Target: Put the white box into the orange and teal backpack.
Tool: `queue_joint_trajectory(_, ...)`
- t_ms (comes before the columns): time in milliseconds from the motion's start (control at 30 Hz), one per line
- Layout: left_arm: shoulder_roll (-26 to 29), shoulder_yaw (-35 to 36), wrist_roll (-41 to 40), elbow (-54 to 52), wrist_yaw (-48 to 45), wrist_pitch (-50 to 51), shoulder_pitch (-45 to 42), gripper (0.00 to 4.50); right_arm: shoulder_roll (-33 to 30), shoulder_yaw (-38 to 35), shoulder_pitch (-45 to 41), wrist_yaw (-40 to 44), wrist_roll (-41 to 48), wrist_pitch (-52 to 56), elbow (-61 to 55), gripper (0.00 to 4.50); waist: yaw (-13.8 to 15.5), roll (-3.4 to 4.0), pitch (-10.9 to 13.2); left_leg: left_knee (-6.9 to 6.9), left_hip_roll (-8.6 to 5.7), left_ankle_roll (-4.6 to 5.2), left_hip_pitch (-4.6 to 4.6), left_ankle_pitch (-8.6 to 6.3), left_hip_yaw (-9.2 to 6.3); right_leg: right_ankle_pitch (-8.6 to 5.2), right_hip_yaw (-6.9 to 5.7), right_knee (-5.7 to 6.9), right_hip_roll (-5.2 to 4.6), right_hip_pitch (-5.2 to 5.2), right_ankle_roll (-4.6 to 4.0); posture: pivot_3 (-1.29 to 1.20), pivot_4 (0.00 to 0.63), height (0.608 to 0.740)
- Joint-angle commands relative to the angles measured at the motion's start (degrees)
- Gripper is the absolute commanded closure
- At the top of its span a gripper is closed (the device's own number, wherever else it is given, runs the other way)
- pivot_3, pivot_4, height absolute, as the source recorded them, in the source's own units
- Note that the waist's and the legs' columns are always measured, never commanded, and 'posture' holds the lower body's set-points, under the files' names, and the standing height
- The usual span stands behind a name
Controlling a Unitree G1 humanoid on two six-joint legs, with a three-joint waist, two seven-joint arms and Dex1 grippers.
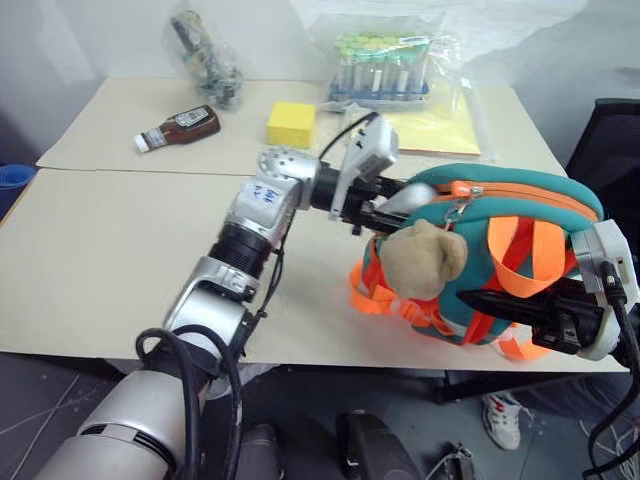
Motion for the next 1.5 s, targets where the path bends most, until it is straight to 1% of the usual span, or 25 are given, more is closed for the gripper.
queue_joint_trajectory(33,8.2,4.0,-3.8,-3.7,-8.5,3.0,-1.0,0.75,0.5,-1.9,0.6,-1.2,1.4,-0.6,-1.0,4.50,-0.2,0.00,0.0,-0.05,0.04,-0.06,0.05,0.02,-0.05,0.02,0.12,0.00,0.16,0.00,-0.03,0.00,0.150,0.740)
queue_joint_trajectory(67,10.0,4.5,-5.1,-4.8,-11.0,4.3,-0.6,0.75,0.6,-2.0,0.8,-1.4,1.5,-0.7,-1.0,4.50,-0.2,0.01,0.0,-0.08,0.09,-0.10,0.08,0.04,-0.05,0.03,0.13,0.00,0.22,0.00,-0.06,0.00,0.150,0.740)
queue_joint_trajectory(133,14.4,6.7,-11.0,-10.0,-16.1,12.9,-0.4,0.75,0.9,-1.8,1.2,-1.9,1.2,-1.0,-1.1,4.50,0.0,0.01,0.0,-0.13,0.15,-0.23,0.08,0.07,-0.08,0.00,0.09,0.01,0.26,-0.02,-0.10,0.00,0.150,0.740)
queue_joint_trajectory(167,15.2,7.7,-13.8,-12.7,-16.7,16.9,-0.3,0.75,1.0,-1.6,1.3,-2.1,1.1,-1.2,-1.2,4.50,0.1,0.01,0.0,-0.13,0.16,-0.29,0.05,0.09,-0.09,0.00,0.06,0.01,0.25,-0.05,-0.11,0.00,0.150,0.740)
queue_joint_trajectory(200,15.5,8.5,-15.9,-15.1,-16.2,19.7,-0.2,0.75,1.1,-1.5,1.3,-2.3,1.1,-1.3,-1.2,4.50,0.2,0.01,0.0,-0.11,0.16,-0.50,0.02,0.19,-0.12,-0.02,0.02,0.00,0.19,-0.05,-0.12,0.00,0.150,0.740)
queue_joint_trajectory(233,15.1,8.5,-17.2,-17.9,-14.1,22.5,0.1,0.75,1.1,-1.4,1.3,-2.5,1.3,-1.4,-1.2,4.50,0.6,0.01,0.0,-0.09,0.15,-0.50,0.00,0.18,-0.12,-0.02,0.02,-0.03,0.16,-0.03,-0.11,0.00,0.150,0.740)
queue_joint_trajectory(267,14.2,7.9,-17.7,-21.3,-11.9,23.2,1.2,0.75,1.2,-1.2,1.1,-2.8,1.6,-1.5,-1.2,4.50,0.9,0.01,0.0,-0.03,0.07,-0.46,-0.04,0.16,-0.18,-0.05,-0.07,-0.03,0.06,0.00,-0.06,0.00,0.150,0.740)
queue_joint_trajectory(333,12.6,4.8,-16.1,-27.8,-9.0,21.8,4.1,0.75,1.1,-0.7,0.6,-3.3,1.9,-1.6,-1.1,4.50,1.5,0.03,0.0,0.16,-0.03,-0.31,-0.09,0.07,-0.24,-0.08,-0.17,-0.04,-0.12,0.08,-0.01,0.00,0.150,0.740)
queue_joint_trajectory(400,11.0,2.8,-14.8,-31.0,-6.6,21.2,5.6,0.75,1.0,-0.3,0.1,-3.7,2.1,-1.6,-1.0,4.50,1.8,0.03,0.0,0.26,-0.18,-0.18,-0.06,0.01,-0.22,-0.06,-0.17,-0.05,-0.31,0.18,0.06,0.00,0.150,0.740)
queue_joint_trajectory(500,7.7,-4.2,-6.5,-30.9,-1.3,14.0,7.8,0.75,0.7,-0.2,-1.3,-4.5,3.4,-1.2,-0.8,4.50,1.8,0.02,0.0,0.31,-0.30,-0.04,-0.08,0.00,-0.20,-0.01,-0.14,-0.05,-0.41,0.19,0.14,0.00,0.150,0.740)
queue_joint_trajectory(533,6.8,-5.4,-5.0,-30.5,-0.3,12.1,8.3,0.75,0.7,-0.2,-1.6,-4.9,3.9,-1.2,-0.8,4.50,1.9,0.02,0.0,0.30,-0.32,-0.01,-0.07,-0.02,-0.20,-0.01,-0.12,-0.05,-0.40,0.19,0.15,0.00,0.150,0.740)
queue_joint_trajectory(633,3.4,-5.2,-5.8,-29.8,2.1,12.6,8.3,0.75,1.1,-0.1,-1.8,-6.0,4.8,-1.2,-1.1,4.50,1.6,0.02,0.0,0.23,-0.31,0.03,-0.09,-0.04,-0.20,-0.01,-0.04,-0.06,-0.34,0.14,0.14,0.00,0.150,0.740)
queue_joint_trajectory(733,1.0,-5.4,-4.2,-27.1,5.2,12.2,7.5,1.34,1.9,-0.1,-1.0,-7.2,5.0,-1.6,-1.8,4.50,1.7,0.02,0.0,0.19,-0.28,0.06,-0.09,-0.06,-0.21,-0.02,-0.02,-0.06,-0.28,0.11,0.14,0.00,0.150,0.740)
queue_joint_trajectory(833,0.7,-4.5,-3.7,-23.6,5.7,11.1,6.2,2.24,2.6,-0.9,0.0,-8.2,5.6,-1.8,-2.5,4.50,1.7,0.02,0.0,0.21,-0.28,0.10,-0.09,-0.08,-0.22,-0.02,-0.03,-0.06,-0.27,0.12,0.14,0.00,0.150,0.740)
queue_joint_trajectory(967,3.7,-3.2,-3.9,-19.3,2.5,9.5,4.1,3.32,3.2,-3.5,2.2,-9.1,6.2,-2.1,-2.5,4.50,1.7,0.02,0.0,0.20,-0.29,0.10,-0.10,-0.08,-0.22,-0.02,-0.04,-0.06,-0.28,0.12,0.14,0.00,0.150,0.740)
queue_joint_trajectory(1033,6.1,-1.7,-3.5,-13.6,0.7,7.1,0.6,3.64,3.3,-5.7,3.9,-9.1,7.0,-2.1,-2.1,4.50,1.7,0.02,0.0,0.19,-0.28,0.09,-0.09,-0.08,-0.21,-0.02,-0.04,-0.06,-0.28,0.12,0.14,0.00,0.150,0.740)
queue_joint_trajectory(1200,9.8,2.7,-3.6,3.4,-2.1,1.3,-10.6,3.69,3.6,-9.4,7.9,-8.5,7.9,-2.5,-1.7,4.50,1.8,0.00,0.0,0.20,-0.31,0.17,-0.14,-0.12,-0.23,-0.02,-0.09,-0.11,-0.26,0.09,0.14,0.00,0.150,0.740)
queue_joint_trajectory(1267,11.9,1.7,-0.8,9.6,-5.5,-5.4,-13.0,3.69,4.1,-10.0,9.7,-8.4,7.8,-2.7,-2.0,4.50,1.7,0.00,0.0,0.16,-0.34,0.22,-0.19,-0.15,-0.23,-0.03,-0.10,-0.19,-0.26,0.07,0.16,0.00,0.150,0.740)
queue_joint_trajectory(1333,12.7,0.2,1.8,13.0,-7.6,-10.9,-13.6,3.69,4.4,-10.1,10.6,-8.3,7.6,-3.1,-2.2,4.50,1.7,0.03,0.0,0.10,-0.34,0.22,-0.16,-0.18,-0.19,-0.06,-0.06,-0.24,-0.26,0.07,0.20,0.00,0.150,0.740)
queue_joint_trajectory(1400,13.3,-4.0,7.2,14.5,-8.4,-18.7,-10.9,3.69,4.6,-9.9,10.8,-8.5,7.7,-3.6,-2.2,4.50,1.7,0.03,0.0,0.10,-0.33,0.21,-0.15,-0.19,-0.17,-0.08,-0.05,-0.23,-0.27,0.07,0.21,0.00,0.150,0.740)
queue_joint_trajectory(1467,13.6,-8.3,13.8,16.0,-5.8,-27.9,-7.6,3.69,4.8,-9.7,10.9,-8.9,7.9,-4.0,-2.0,4.50,1.7,0.03,0.0,0.12,-0.32,0.21,-0.12,-0.19,-0.14,-0.08,-0.02,-0.21,-0.29,0.08,0.20,0.00,0.150,0.740)
queue_joint_trajectory(1500,13.2,-9.1,15.7,17.2,-3.3,-30.7,-6.9,3.69,4.7,-9.6,10.9,-8.9,8.0,-4.2,-1.8,4.50,1.7,0.02,0.0,0.10,-0.32,0.21,-0.07,-0.19,-0.12,-0.08,0.02,-0.20,-0.29,0.11,0.20,0.00,0.150,0.740)
